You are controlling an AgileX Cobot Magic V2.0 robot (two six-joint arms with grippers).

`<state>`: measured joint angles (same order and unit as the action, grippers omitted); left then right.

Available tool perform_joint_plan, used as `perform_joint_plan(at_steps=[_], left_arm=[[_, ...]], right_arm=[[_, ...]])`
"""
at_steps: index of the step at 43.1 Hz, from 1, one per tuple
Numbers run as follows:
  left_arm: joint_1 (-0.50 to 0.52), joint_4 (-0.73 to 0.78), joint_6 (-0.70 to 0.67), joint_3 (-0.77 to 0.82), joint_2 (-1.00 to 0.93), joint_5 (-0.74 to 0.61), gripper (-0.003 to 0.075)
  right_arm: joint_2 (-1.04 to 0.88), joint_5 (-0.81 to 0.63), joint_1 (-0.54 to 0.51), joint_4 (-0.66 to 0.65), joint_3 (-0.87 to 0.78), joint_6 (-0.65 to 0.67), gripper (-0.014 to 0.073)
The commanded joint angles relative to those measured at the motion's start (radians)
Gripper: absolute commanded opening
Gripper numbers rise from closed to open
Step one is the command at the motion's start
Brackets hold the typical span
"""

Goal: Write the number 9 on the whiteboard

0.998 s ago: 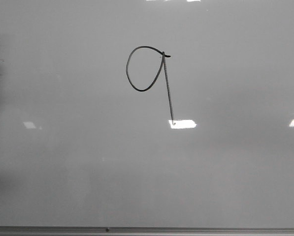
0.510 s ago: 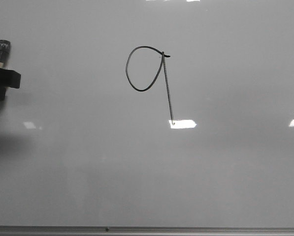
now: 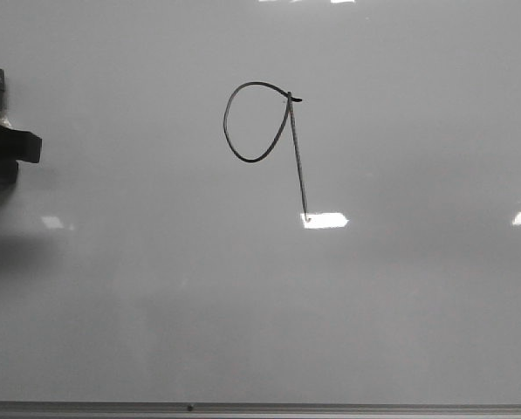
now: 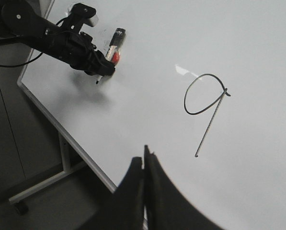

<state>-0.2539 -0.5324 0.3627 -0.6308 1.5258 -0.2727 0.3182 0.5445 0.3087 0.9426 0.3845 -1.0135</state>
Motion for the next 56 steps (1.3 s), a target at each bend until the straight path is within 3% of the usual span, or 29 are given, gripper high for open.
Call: perform_joint_plan(at_steps=[1, 7, 13, 31, 43, 52, 56], left_arm=[[-0.001, 0.0, -0.011, -0.03, -0.03, -0.068, 0.0321], [-0.001, 0.0, -0.011, -0.03, -0.05, -0.059, 0.0372], [-0.001, 0.0, -0.011, -0.002, -0.145, -0.025, 0.0373], [-0.001, 0.011, -0.011, 0.3, -0.772, 0.043, 0.0355], [-0.001, 0.015, -0.002, 0.347, -1.141, 0.273, 0.0164], [-0.001, 0.015, -0.002, 0.347, -1.239, 0.322, 0.0006], [-0.001, 0.015, -0.002, 0.347, -1.241, 0.322, -0.0019]], right_arm=[[0.008, -0.044, -0.007, 0.041, 0.025, -0.002, -0.0069], [0.008, -0.044, -0.007, 0.041, 0.025, -0.002, -0.0069], [0.008, -0.044, -0.007, 0.041, 0.025, -0.002, -0.0069], [0.008, -0.043, -0.007, 0.041, 0.025, -0.002, -0.0069], [0.008, -0.043, -0.007, 0.041, 0.025, -0.002, -0.0069], [0.008, -0.043, -0.007, 0.041, 0.025, -0.002, -0.0069], [0.008, -0.043, -0.007, 0.041, 0.025, -0.002, -0.0069]])
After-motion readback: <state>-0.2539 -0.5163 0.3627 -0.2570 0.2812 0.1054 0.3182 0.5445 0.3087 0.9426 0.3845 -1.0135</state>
